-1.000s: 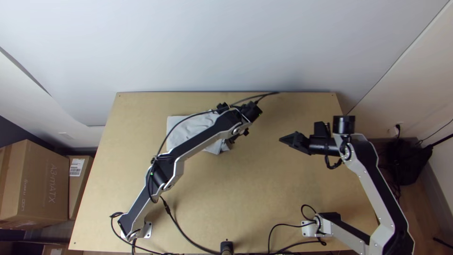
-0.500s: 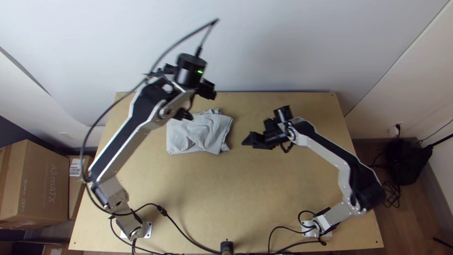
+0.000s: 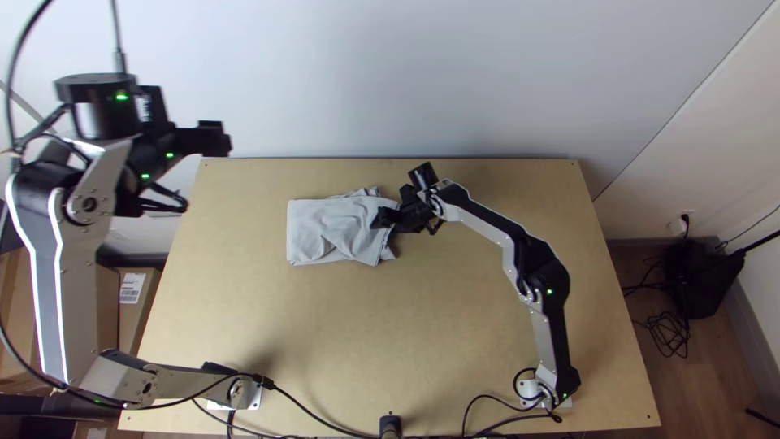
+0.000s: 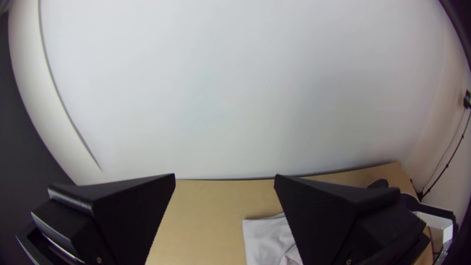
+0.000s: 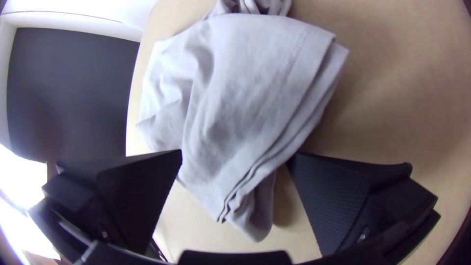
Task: Fold the t-shirt
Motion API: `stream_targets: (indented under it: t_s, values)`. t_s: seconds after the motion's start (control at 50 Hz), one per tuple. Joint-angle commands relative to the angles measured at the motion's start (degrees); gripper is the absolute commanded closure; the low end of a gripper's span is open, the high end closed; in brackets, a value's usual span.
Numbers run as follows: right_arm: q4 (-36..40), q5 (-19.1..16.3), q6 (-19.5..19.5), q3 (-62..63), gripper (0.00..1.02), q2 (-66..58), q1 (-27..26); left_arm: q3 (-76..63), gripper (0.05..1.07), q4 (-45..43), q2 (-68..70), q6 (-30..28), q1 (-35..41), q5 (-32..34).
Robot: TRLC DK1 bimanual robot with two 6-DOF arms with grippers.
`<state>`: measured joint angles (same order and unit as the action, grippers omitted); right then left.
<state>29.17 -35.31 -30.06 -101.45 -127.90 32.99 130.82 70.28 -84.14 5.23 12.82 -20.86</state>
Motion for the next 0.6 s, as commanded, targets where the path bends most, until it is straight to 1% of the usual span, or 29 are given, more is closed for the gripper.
stream_targets:
  t_s: [0.0, 0.1, 0.22, 0.26, 0.28, 0.3, 0.32, 0.36, 0.4, 0.48, 0.5, 0.58]
  values:
    - [0.45, 0.59, -1.75, -6.83, 0.05, -5.87, 1.11, -0.48, 0.1, 2.49, 2.84, 1.27, -6.75, 5.22]
    - [1.77, 0.77, -2.28, -13.6, 0.05, -10.97, 1.72, -0.48, 0.1, 5.3, 4.33, 0.92, -12.99, 9.7]
    - [5.2, 0.77, -2.54, -22.39, 0.05, -17.04, 1.99, -0.48, 0.1, 7.85, 5.65, -0.31, -18.8, 12.69]
    - [6.16, 0.77, -2.98, -25.11, 0.08, -18.79, 1.99, -0.48, 0.1, 8.38, 6.0, -1.02, -20.99, 13.83]
    - [6.69, 0.77, -3.07, -26.52, 0.11, -19.85, 1.99, -0.48, 0.1, 8.47, 6.18, -1.37, -22.05, 14.36]
    - [7.13, 0.77, -3.16, -27.57, 0.17, -20.55, 1.99, -0.48, 0.1, 8.56, 6.27, -1.54, -23.01, 14.97]
    - [7.48, 0.77, -3.16, -28.45, 0.28, -21.25, 1.9, -0.48, 0.1, 8.82, 6.44, -1.72, -23.89, 15.33]
    - [7.48, 1.03, -3.16, -29.07, 0.53, -21.96, 1.72, -0.48, 0.1, 9.35, 6.71, -2.25, -25.3, 16.2]
    - [7.48, 1.56, -3.16, -29.16, 0.74, -22.31, 1.37, -0.48, 0.1, 9.7, 6.97, -2.69, -26.71, 16.47]
    - [7.75, 2.09, -2.89, -27.93, 0.98, -22.22, 0.14, -0.57, 0.1, 10.67, 7.41, -3.56, -27.76, 16.56]
    - [7.83, 2.09, -2.81, -27.4, 1.0, -22.05, -0.21, -0.57, 0.1, 10.84, 7.5, -3.65, -28.02, 16.56]
    - [7.75, 2.7, -2.19, -23.97, 1.0, -20.38, -2.49, -0.75, 0.1, 11.02, 7.5, -4.09, -29.34, 17.0]
